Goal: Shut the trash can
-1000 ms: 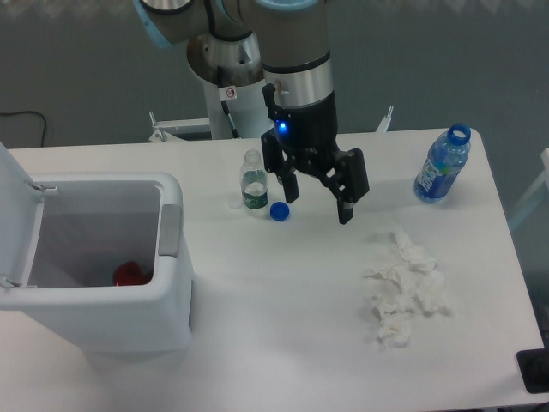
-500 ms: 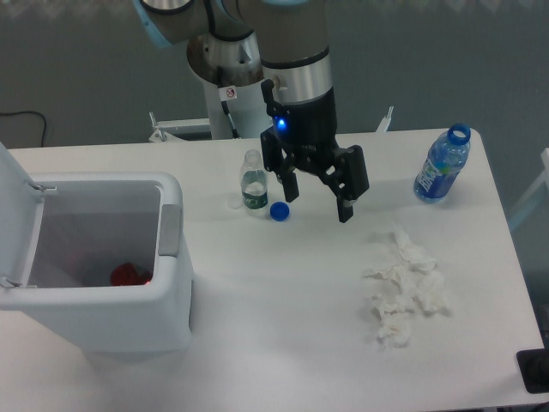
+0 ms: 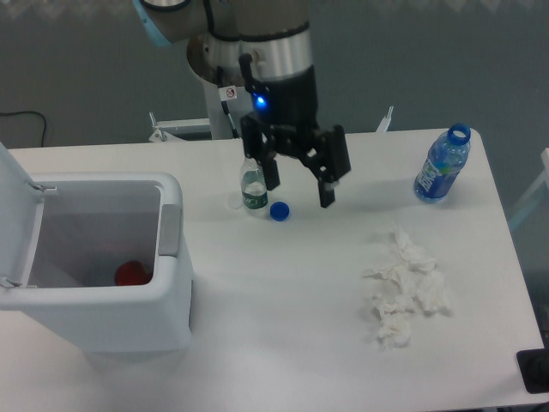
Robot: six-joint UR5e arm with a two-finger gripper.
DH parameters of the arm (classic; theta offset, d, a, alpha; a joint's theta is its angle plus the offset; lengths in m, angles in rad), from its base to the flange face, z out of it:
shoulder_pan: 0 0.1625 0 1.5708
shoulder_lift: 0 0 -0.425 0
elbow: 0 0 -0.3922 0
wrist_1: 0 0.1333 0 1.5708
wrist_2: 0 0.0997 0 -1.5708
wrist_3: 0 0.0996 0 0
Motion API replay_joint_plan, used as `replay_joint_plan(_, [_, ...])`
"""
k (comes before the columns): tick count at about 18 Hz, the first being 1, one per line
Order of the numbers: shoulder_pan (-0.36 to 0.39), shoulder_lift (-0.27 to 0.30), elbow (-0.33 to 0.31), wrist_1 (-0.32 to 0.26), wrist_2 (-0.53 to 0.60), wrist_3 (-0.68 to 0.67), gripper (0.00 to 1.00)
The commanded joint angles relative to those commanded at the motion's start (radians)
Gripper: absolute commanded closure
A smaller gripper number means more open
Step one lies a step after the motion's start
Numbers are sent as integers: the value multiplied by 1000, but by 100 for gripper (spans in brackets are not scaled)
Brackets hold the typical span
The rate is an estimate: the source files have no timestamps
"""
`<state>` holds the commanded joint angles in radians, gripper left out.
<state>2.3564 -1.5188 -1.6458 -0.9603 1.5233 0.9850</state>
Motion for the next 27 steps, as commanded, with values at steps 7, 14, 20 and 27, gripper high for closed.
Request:
replay_joint_plan(7, [-94, 39, 29, 2, -8, -265, 0])
replay_joint_plan(14, [-238, 42, 93, 6, -35, -497, 0])
replay_joint_plan(20, [-284, 42, 147, 14, -158, -654, 0])
replay_joint_plan(27, [-359, 35, 161, 15, -297, -657, 0])
